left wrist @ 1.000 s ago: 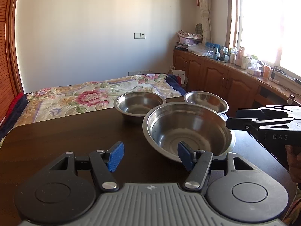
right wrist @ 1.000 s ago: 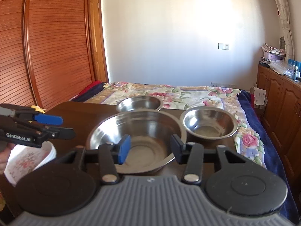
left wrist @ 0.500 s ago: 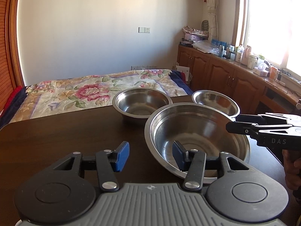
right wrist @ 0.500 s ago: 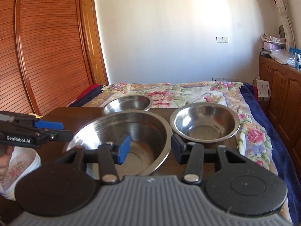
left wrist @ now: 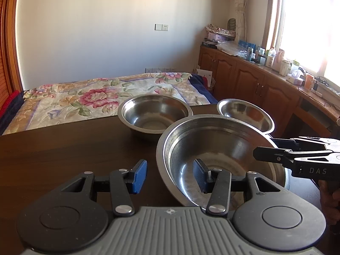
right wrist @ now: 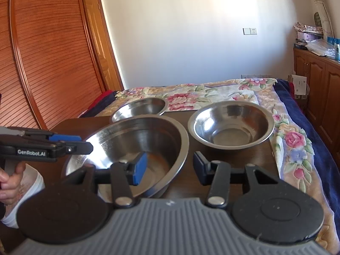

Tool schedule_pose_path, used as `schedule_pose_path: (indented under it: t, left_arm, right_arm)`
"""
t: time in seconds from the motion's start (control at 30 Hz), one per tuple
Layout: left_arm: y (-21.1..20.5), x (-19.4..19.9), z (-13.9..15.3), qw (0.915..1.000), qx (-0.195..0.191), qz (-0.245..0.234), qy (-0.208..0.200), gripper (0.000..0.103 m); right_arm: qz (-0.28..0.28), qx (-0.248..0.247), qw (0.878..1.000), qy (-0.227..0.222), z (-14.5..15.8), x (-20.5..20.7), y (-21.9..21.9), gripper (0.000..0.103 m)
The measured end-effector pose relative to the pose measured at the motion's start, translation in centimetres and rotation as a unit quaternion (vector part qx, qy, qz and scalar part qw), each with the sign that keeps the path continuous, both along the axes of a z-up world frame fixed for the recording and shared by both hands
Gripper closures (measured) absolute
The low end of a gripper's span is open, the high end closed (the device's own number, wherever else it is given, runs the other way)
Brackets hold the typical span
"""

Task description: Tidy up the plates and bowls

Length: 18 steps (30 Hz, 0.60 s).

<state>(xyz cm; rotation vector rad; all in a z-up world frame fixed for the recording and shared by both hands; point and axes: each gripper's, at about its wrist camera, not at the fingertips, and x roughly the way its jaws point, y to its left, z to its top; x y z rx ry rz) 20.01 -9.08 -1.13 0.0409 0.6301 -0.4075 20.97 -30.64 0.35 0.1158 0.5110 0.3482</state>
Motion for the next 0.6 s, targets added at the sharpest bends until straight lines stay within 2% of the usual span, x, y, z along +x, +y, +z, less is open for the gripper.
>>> schedule_pose_path:
  t: [0.1, 0.23, 0.27, 0.33, 0.6]
  left_arm:
    - [0.1, 0.4, -0.2, 1.0, -0.005, 0.0, 0.008, 0.061]
    - [0.0, 0.4, -0.4, 0.9999, -0.006, 0.002, 0.014, 0.078]
    - [0.0, 0.3, -0.5, 0.9999, -0.004, 0.002, 0.013, 0.08]
    - [0.0, 0.1, -0.4, 0.9999, -0.006, 0.002, 0.014, 0.081]
    - [0.9, -1.2, 0.3, 0.9995, -0.023, -0.008, 0.02, 0.081]
  right_arm:
    - [0.002, -0.002, 1.0, 0.001, -0.1, 0.2, 0.2, 0.054]
    - [0.004, -0.003, 1.0, 0.004, -0.3, 0.3, 0.4, 0.056]
    - [0.005, -0.002, 1.0, 0.005, -0.4, 0.3, 0.4, 0.063]
    - [0.0, -0.005, 1.0, 0.004, -0.3, 0.2, 0.4, 0.067]
    - [-0.006, -0.004, 1.0, -0.003, 0.2, -0.9, 0.4, 0.07]
